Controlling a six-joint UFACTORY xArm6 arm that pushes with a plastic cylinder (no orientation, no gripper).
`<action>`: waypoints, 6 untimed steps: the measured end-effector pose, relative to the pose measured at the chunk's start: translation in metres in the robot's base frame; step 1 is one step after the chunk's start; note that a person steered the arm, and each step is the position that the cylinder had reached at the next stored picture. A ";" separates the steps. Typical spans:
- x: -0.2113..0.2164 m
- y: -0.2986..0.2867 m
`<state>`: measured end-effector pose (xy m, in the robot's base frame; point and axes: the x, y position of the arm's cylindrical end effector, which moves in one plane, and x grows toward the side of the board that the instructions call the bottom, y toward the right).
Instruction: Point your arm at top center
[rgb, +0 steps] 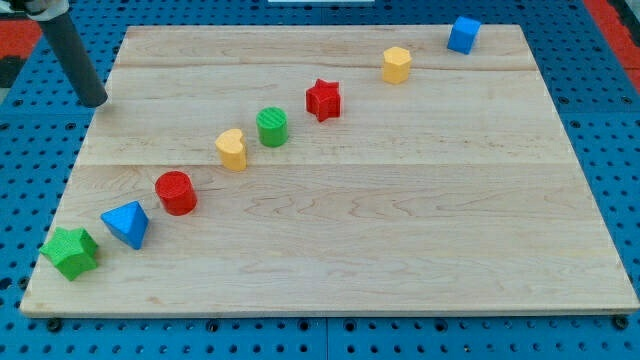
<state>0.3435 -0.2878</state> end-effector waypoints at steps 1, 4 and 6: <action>0.000 0.000; -0.012 0.018; -0.073 0.125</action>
